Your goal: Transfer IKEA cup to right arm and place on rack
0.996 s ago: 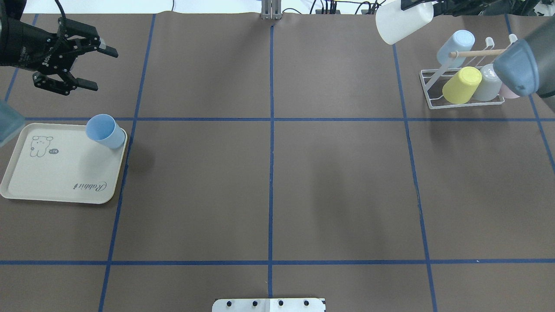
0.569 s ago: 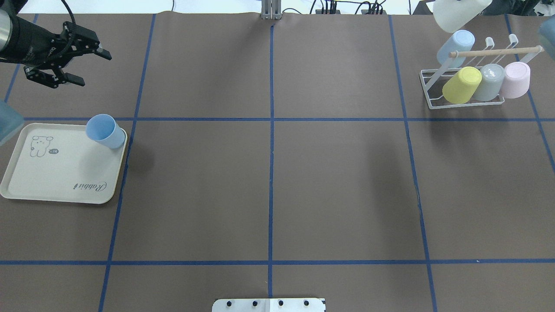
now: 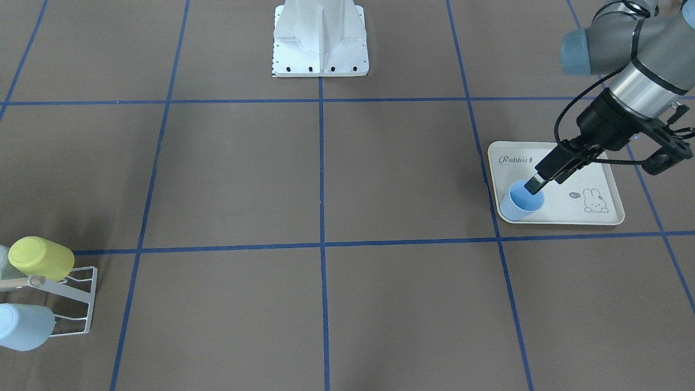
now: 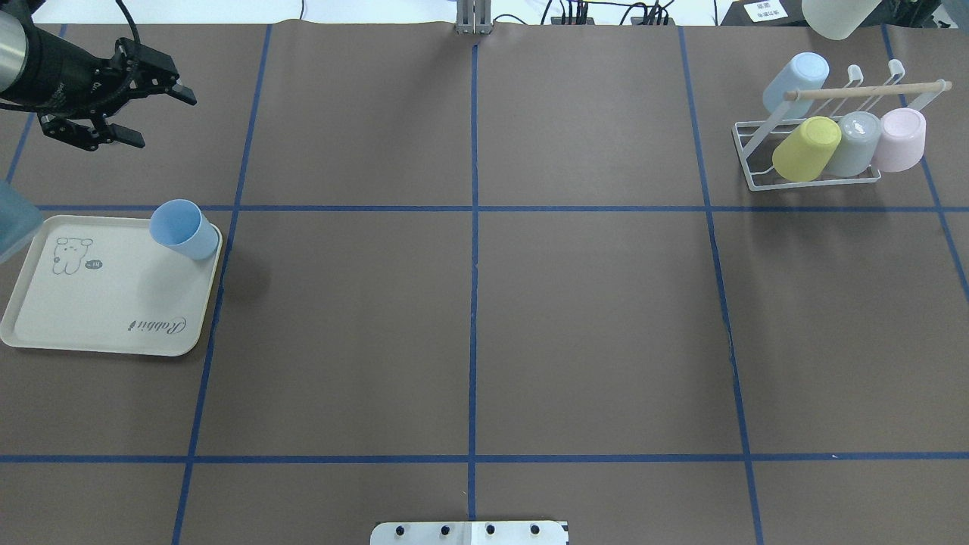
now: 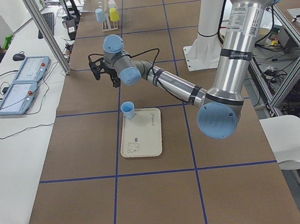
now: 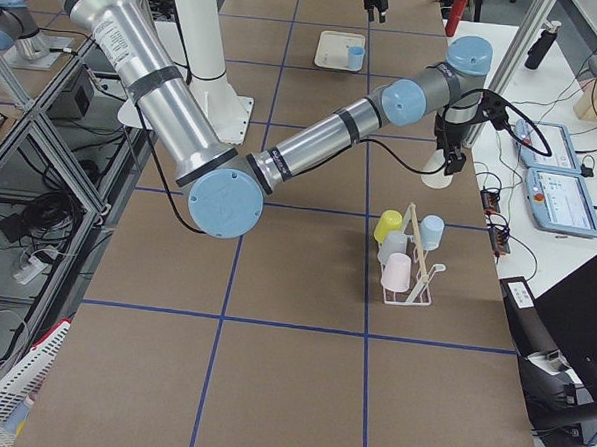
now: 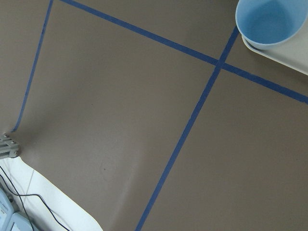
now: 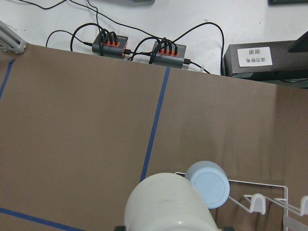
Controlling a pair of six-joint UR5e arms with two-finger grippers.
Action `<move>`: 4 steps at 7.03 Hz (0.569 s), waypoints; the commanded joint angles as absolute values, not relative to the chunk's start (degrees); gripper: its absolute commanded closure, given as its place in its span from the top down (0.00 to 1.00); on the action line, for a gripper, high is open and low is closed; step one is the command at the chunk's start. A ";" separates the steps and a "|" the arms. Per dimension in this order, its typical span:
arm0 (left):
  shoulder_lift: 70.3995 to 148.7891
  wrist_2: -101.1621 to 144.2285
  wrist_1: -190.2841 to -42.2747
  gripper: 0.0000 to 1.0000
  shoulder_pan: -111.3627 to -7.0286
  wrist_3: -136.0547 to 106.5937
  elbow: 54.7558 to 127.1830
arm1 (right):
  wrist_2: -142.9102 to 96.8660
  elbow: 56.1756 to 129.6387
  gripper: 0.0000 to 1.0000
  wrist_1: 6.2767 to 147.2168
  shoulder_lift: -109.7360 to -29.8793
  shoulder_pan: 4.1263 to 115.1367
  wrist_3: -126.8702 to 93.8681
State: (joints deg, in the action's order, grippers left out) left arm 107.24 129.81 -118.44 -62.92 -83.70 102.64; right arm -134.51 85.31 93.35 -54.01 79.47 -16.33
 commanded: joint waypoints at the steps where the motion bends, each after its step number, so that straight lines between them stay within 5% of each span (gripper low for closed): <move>1: 107.14 129.64 -118.21 1.00 -62.84 -83.67 102.75 | -134.03 77.30 0.10 93.34 -52.56 80.94 -10.76; 4: 106.09 129.64 -118.21 1.00 -62.93 -83.67 102.83 | -133.68 65.95 0.10 90.11 -51.25 81.56 -5.37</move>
State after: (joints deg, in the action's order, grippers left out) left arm 106.31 129.64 -118.26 -62.92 -83.67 102.82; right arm -133.80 70.42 92.21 -51.85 81.34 -6.92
